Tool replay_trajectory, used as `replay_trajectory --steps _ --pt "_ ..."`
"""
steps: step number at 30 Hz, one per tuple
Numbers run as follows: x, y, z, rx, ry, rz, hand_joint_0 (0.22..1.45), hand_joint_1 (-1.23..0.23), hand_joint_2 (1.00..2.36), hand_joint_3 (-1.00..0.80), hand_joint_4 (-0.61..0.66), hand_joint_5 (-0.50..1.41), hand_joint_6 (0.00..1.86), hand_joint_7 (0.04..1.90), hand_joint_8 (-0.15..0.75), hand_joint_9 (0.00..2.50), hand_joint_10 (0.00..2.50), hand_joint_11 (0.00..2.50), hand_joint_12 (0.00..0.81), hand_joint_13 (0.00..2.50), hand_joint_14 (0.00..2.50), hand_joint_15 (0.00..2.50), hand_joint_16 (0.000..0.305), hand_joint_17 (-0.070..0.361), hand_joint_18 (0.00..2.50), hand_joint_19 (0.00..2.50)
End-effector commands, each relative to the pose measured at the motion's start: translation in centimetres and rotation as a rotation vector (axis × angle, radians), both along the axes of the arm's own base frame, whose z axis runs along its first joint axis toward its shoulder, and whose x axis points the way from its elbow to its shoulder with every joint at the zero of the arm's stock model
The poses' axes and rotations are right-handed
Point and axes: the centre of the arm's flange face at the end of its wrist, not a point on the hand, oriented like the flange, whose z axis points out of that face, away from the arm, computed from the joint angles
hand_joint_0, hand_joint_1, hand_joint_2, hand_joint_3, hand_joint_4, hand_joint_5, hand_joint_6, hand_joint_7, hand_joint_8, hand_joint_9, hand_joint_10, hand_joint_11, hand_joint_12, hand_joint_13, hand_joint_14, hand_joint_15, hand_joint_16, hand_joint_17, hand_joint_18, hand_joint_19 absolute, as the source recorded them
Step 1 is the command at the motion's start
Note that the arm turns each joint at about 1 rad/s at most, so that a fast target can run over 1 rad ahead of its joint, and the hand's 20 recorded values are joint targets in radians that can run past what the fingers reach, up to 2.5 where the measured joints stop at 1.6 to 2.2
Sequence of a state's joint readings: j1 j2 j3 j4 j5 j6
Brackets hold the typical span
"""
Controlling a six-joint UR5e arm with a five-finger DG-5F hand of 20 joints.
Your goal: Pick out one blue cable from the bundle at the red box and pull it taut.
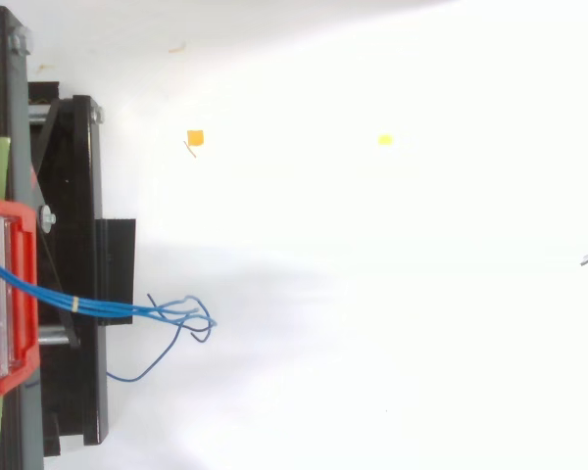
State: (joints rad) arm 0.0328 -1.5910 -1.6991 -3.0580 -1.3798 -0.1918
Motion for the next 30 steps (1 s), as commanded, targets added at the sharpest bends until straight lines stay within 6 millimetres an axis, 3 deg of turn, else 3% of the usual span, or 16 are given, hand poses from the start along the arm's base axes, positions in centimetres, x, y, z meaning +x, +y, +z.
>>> replay_trajectory --steps 1,5,8,10,14,16,17,19,24,27,30 --pt "-0.1 0.2 -0.2 0.002 0.016 0.0 0.54 -0.47 1.0 -0.45 0.1 -0.21 0.5 0.73 0.2 0.57 0.01 0.35 0.284 0.54 0.02 0.33 0.047 0.106 0.41 0.63" --pt "0.5 0.7 -0.5 -0.002 0.009 0.009 0.53 -0.48 1.0 -0.45 0.1 -0.21 0.5 0.73 0.202 0.56 0.02 0.36 0.287 0.54 0.01 0.33 0.047 0.107 0.4 0.63" --pt "2.2 1.1 -2.0 0.001 -0.003 -0.002 0.53 -0.48 1.0 -0.45 0.1 -0.21 0.5 0.74 0.202 0.57 0.01 0.36 0.287 0.55 0.01 0.35 0.047 0.106 0.41 0.63" --pt "3.7 1.5 -4.1 0.015 0.004 -0.003 0.53 -0.48 1.0 -0.45 0.1 -0.21 0.5 0.74 0.204 0.58 0.01 0.38 0.291 0.56 0.01 0.36 0.047 0.106 0.41 0.64" --pt "5.3 2.2 -5.9 0.056 -0.002 -0.001 0.53 -0.47 1.0 -0.45 0.1 -0.21 0.5 0.74 0.202 0.59 0.01 0.4 0.292 0.57 0.01 0.37 0.047 0.105 0.41 0.64" --pt "6.5 2.6 -7.8 0.065 0.003 -0.019 0.53 -0.47 1.0 -0.46 0.11 -0.21 0.5 0.74 0.205 0.6 0.02 0.42 0.294 0.58 0.02 0.38 0.047 0.105 0.42 0.65" --pt "8.4 3.3 -10.5 0.069 0.002 -0.031 0.53 -0.47 1.0 -0.46 0.11 -0.21 0.5 0.74 0.205 0.61 0.02 0.41 0.294 0.58 0.02 0.38 0.047 0.106 0.42 0.65" --pt "9.1 3.6 -11.5 0.078 -0.005 -0.03 0.53 -0.47 1.0 -0.47 0.11 -0.21 0.5 0.74 0.208 0.62 0.02 0.43 0.296 0.58 0.02 0.38 0.047 0.106 0.42 0.65" --pt "10.4 4.3 -12.4 0.086 -0.059 -0.036 0.52 -0.47 1.0 -0.48 0.12 -0.2 0.5 0.75 0.215 0.63 0.02 0.43 0.299 0.59 0.02 0.39 0.048 0.107 0.43 0.65" --pt "11.4 4.9 -14.5 0.082 -0.045 -0.055 0.51 -0.47 1.0 -0.49 0.13 -0.2 0.5 0.75 0.216 0.64 0.02 0.42 0.306 0.6 0.02 0.39 0.048 0.109 0.44 0.65" --pt "12.0 5.3 -15.1 0.087 -0.041 -0.054 0.51 -0.47 1.0 -0.49 0.13 -0.2 0.5 0.75 0.218 0.63 0.02 0.42 0.305 0.6 0.02 0.39 0.049 0.109 0.44 0.65"
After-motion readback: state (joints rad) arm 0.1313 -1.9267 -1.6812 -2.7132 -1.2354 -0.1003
